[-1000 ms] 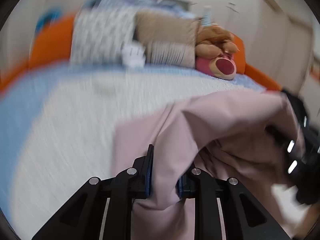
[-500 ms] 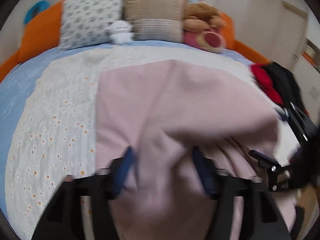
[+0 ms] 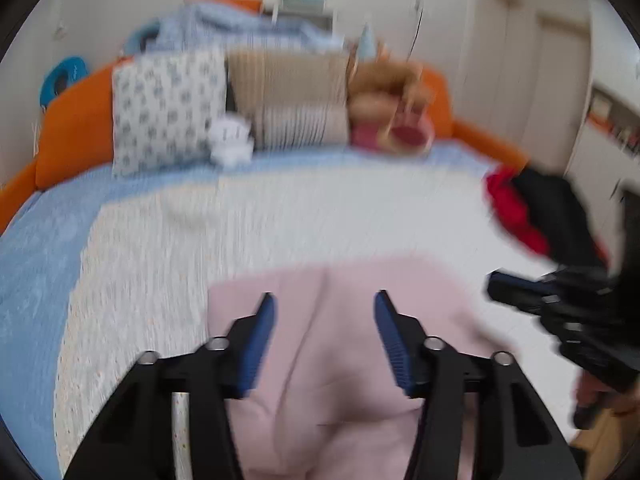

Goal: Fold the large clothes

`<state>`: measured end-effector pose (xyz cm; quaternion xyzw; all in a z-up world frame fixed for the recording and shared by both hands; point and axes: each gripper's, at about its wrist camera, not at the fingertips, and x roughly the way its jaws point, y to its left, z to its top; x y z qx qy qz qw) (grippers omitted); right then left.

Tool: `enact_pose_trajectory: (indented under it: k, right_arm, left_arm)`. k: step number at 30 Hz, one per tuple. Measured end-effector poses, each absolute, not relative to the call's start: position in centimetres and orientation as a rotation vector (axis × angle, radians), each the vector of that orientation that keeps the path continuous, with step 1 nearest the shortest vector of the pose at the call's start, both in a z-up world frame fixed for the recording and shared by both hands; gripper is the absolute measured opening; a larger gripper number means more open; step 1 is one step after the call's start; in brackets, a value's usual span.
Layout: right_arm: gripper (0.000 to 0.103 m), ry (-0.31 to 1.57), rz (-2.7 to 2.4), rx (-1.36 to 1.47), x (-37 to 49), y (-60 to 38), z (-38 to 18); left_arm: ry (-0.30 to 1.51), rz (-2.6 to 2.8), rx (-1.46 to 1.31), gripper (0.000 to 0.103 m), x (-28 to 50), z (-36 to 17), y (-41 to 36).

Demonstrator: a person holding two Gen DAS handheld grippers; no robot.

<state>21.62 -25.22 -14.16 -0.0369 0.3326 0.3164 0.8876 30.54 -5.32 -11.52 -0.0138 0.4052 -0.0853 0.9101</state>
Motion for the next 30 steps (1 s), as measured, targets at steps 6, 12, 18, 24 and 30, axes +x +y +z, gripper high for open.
enact_pose_trajectory:
  k: [6, 12, 18, 24, 30]
  right_arm:
    - [0.001, 0.852, 0.672, -0.298, 20.4, -23.2, -21.7]
    - [0.001, 0.846, 0.642, -0.343, 20.0, -23.3, -25.1]
    - [0.002, 0.800, 0.677, -0.204, 19.8, -26.3, -19.3]
    - [0.003, 0.826, 0.595, -0.202, 23.2, -27.6, -18.6]
    - [0.001, 0.854, 0.556, -0.320, 24.6, -26.8, -23.5]
  left_arm:
    - [1.005, -0.187, -0.047, 0.044, 29.6, -20.8, -5.4]
    - [1.001, -0.136, 0.095, 0.044, 29.4, -21.8, -7.8]
    - [0.989, -0.224, -0.030, 0.052, 28.7, -16.7, -5.4]
    - [0.937, -0.276, -0.003, 0.056, 31.7, -15.2, -5.1]
    - [0.997, -0.261, -0.007, 0.054, 34.0, -20.8, -6.3]
